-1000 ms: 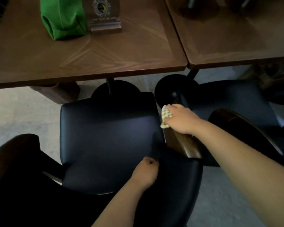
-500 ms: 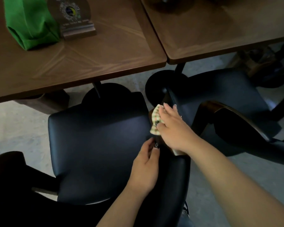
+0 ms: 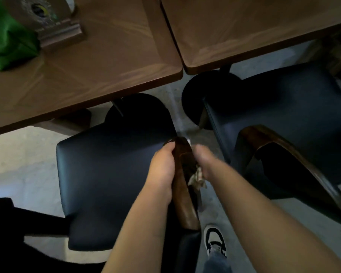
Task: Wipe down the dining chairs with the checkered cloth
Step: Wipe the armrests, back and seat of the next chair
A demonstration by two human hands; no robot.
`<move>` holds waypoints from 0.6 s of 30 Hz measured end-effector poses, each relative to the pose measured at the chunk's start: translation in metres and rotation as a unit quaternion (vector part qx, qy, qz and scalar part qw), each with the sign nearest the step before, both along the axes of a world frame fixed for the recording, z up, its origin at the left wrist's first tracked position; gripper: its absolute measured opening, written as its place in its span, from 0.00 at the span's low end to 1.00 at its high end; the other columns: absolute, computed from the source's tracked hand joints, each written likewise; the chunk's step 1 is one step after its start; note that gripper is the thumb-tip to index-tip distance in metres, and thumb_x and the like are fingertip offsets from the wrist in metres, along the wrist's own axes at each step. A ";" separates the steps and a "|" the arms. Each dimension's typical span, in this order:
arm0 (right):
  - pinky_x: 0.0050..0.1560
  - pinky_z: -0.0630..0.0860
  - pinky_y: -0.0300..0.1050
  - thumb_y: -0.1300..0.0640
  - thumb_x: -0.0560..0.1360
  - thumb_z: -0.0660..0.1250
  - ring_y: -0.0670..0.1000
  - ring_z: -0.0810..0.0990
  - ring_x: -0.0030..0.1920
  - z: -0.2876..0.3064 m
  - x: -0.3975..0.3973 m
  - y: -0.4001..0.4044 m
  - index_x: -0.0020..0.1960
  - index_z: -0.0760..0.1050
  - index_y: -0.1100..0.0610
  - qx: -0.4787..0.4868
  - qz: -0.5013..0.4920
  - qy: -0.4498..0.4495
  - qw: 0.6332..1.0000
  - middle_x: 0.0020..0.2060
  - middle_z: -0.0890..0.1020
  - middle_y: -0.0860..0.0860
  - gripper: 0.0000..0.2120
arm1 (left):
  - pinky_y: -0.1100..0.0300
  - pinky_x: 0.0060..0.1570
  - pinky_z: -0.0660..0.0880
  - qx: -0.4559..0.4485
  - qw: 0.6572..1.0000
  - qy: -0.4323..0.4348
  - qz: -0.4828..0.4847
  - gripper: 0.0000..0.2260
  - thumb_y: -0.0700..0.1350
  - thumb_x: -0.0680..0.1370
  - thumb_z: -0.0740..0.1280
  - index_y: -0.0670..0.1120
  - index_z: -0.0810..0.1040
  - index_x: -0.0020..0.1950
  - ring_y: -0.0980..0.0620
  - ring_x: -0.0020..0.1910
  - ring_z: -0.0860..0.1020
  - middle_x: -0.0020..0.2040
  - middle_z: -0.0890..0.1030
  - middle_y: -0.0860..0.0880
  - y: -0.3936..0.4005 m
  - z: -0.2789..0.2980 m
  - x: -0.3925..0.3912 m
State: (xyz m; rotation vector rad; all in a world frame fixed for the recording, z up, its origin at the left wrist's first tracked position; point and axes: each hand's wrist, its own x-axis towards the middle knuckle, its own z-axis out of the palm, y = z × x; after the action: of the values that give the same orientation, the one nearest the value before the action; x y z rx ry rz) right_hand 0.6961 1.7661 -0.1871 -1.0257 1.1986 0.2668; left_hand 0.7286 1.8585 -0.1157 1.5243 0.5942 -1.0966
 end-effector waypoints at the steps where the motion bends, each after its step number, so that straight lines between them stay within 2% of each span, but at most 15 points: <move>1: 0.41 0.72 0.47 0.61 0.79 0.55 0.58 0.77 0.43 -0.013 -0.005 0.001 0.49 0.77 0.65 0.014 0.012 0.019 1.000 0.45 0.79 0.65 0.13 | 0.49 0.48 0.81 -0.001 1.000 -0.007 -0.006 0.17 0.54 0.78 0.63 0.44 0.80 0.59 0.43 0.43 0.84 0.46 0.85 0.42 0.000 -0.003 0.002; 2: 0.40 0.73 0.44 0.61 0.78 0.56 0.58 0.78 0.43 -0.023 -0.010 0.003 0.53 0.78 0.65 0.022 0.010 0.032 0.999 0.48 0.79 0.67 0.13 | 0.51 0.44 0.80 -0.001 1.000 -0.017 -0.012 0.17 0.54 0.78 0.64 0.44 0.80 0.58 0.44 0.41 0.83 0.43 0.84 0.42 0.001 -0.006 0.004; 4: 0.28 0.72 0.36 0.61 0.78 0.60 0.53 0.80 0.37 -0.037 -0.020 0.002 0.48 0.79 0.63 0.035 -0.025 0.042 0.998 0.41 0.81 0.63 0.10 | 0.54 0.40 0.78 -0.005 0.999 -0.035 -0.026 0.15 0.54 0.78 0.64 0.44 0.81 0.52 0.46 0.36 0.82 0.38 0.83 0.44 0.004 -0.011 0.005; 5: 0.28 0.73 0.35 0.59 0.79 0.61 0.51 0.82 0.37 -0.041 -0.022 0.002 0.46 0.79 0.63 0.041 -0.035 0.040 0.998 0.39 0.81 0.59 0.11 | 0.56 0.39 0.77 -0.008 0.999 -0.042 -0.031 0.13 0.53 0.78 0.64 0.44 0.81 0.49 0.47 0.34 0.82 0.35 0.83 0.45 0.004 -0.013 0.006; 7: 0.47 0.78 0.44 0.52 0.80 0.59 0.56 0.81 0.51 -0.042 -0.023 0.003 0.52 0.79 0.62 0.060 -0.035 0.024 0.997 0.46 0.82 0.58 0.15 | 0.57 0.36 0.77 -0.012 0.998 -0.054 -0.034 0.12 0.52 0.78 0.64 0.45 0.81 0.45 0.48 0.31 0.81 0.33 0.81 0.46 0.005 -0.015 0.006; 8: 0.53 0.77 0.50 0.50 0.80 0.59 0.60 0.80 0.54 -0.037 -0.023 0.006 0.52 0.80 0.61 0.078 -0.049 -0.001 0.996 0.47 0.83 0.59 0.16 | 0.57 0.35 0.77 -0.012 0.998 -0.054 -0.033 0.12 0.52 0.77 0.64 0.45 0.81 0.45 0.48 0.31 0.80 0.33 0.81 0.46 0.005 -0.014 0.006; 9: 0.56 0.76 0.53 0.50 0.79 0.59 0.61 0.80 0.54 -0.031 -0.023 0.011 0.51 0.81 0.59 0.083 -0.077 -0.035 0.993 0.46 0.83 0.59 0.16 | 0.56 0.36 0.77 -0.011 0.998 -0.053 -0.029 0.12 0.52 0.77 0.64 0.45 0.81 0.45 0.48 0.31 0.80 0.33 0.81 0.46 0.006 -0.015 0.006; 11: 0.54 0.77 0.52 0.50 0.78 0.58 0.57 0.81 0.54 -0.014 -0.027 0.023 0.53 0.81 0.55 0.059 -0.133 -0.114 0.983 0.47 0.84 0.54 0.15 | 0.55 0.37 0.78 -0.009 0.999 -0.046 -0.020 0.13 0.53 0.76 0.65 0.44 0.82 0.49 0.48 0.33 0.81 0.35 0.82 0.45 0.006 -0.014 0.005; 14: 0.54 0.76 0.39 0.47 0.77 0.59 0.43 0.79 0.58 0.017 -0.046 0.047 0.67 0.72 0.41 -0.005 -0.161 -0.203 0.966 0.57 0.81 0.42 0.19 | 0.52 0.43 0.78 -0.008 0.999 -0.029 -0.017 0.15 0.53 0.75 0.66 0.43 0.82 0.53 0.46 0.37 0.80 0.39 0.81 0.44 0.005 -0.012 0.005; 16: 0.54 0.77 0.35 0.51 0.78 0.59 0.39 0.77 0.60 0.032 -0.063 0.062 0.70 0.66 0.37 -0.002 -0.155 -0.254 0.955 0.62 0.77 0.39 0.22 | 0.45 0.53 0.77 -0.017 1.000 -0.018 -0.014 0.17 0.53 0.75 0.65 0.42 0.81 0.56 0.43 0.44 0.79 0.45 0.80 0.41 0.004 -0.010 0.005; 18: 0.65 0.70 0.35 0.54 0.77 0.58 0.36 0.69 0.67 0.047 -0.077 0.072 0.71 0.64 0.38 -0.033 -0.128 -0.281 0.951 0.69 0.70 0.38 0.25 | 0.42 0.62 0.73 -0.025 1.000 -0.012 -0.009 0.22 0.53 0.76 0.64 0.38 0.79 0.61 0.41 0.49 0.77 0.50 0.78 0.38 0.003 -0.009 0.005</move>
State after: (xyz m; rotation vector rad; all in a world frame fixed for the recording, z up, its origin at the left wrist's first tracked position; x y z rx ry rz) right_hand 0.6193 1.8382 -0.1398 -0.9073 0.8072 -0.2603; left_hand 0.7337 1.8615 -0.1251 1.5007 0.5348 -1.0974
